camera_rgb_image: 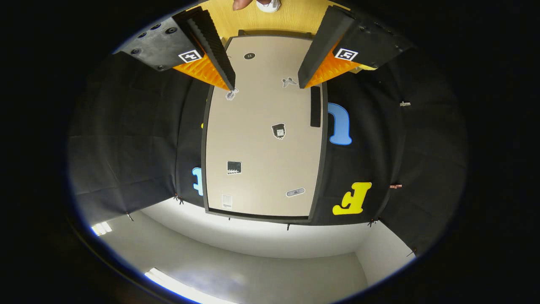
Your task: Open the shoe cabinet door, grab the shoes and put them into the shoe cabinet, then close the shoe cabinet door.
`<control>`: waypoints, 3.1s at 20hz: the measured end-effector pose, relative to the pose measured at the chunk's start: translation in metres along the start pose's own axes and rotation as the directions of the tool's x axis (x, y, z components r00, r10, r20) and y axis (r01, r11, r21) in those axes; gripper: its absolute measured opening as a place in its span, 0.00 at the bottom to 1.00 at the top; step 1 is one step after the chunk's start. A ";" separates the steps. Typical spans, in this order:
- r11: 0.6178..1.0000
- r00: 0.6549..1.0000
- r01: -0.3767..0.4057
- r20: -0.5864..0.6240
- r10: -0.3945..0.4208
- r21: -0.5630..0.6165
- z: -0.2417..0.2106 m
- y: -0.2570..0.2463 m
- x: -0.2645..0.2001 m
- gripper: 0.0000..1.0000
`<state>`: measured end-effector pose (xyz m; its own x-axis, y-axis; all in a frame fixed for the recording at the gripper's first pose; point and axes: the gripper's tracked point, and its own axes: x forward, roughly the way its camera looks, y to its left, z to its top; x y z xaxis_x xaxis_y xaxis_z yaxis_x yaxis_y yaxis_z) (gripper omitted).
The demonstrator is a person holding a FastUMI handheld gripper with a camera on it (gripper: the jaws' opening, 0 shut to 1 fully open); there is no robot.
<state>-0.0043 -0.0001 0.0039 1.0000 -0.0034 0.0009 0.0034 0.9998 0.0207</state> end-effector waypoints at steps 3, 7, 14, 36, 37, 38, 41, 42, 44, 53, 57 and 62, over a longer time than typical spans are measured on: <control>1.000 1.000 -0.004 0.002 0.004 -0.003 0.000 0.002 -0.001 0.98; 1.000 1.000 -0.010 0.001 0.010 0.001 -0.001 0.004 -0.002 0.97; 0.997 0.997 -0.068 0.028 0.067 0.048 0.013 0.040 0.024 0.97; 0.998 0.997 -0.053 -0.057 0.055 0.037 -0.066 0.138 0.228 0.93; 0.996 0.995 -0.059 -0.076 0.064 0.064 -0.070 0.142 0.232 0.87; 0.994 0.991 -0.057 -0.115 0.067 0.091 -0.079 0.145 0.236 0.76; 0.995 0.988 -0.004 -0.151 0.019 0.101 -0.088 0.139 0.242 0.54; 0.996 0.990 0.004 -0.142 0.008 0.084 -0.083 0.136 0.237 0.43; 0.997 0.990 -0.009 -0.139 0.020 0.080 -0.088 0.138 0.240 0.31; 0.988 0.986 -0.095 -0.128 0.110 0.120 -0.076 0.130 0.178 0.14; 0.983 0.984 -0.126 -0.106 0.140 0.131 -0.071 0.110 0.129 0.14; 0.979 0.979 -0.159 -0.105 0.173 0.129 -0.068 0.083 0.090 0.14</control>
<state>0.0863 0.0843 -0.0621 0.9800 0.1719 -0.1003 -0.1561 0.9765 0.1488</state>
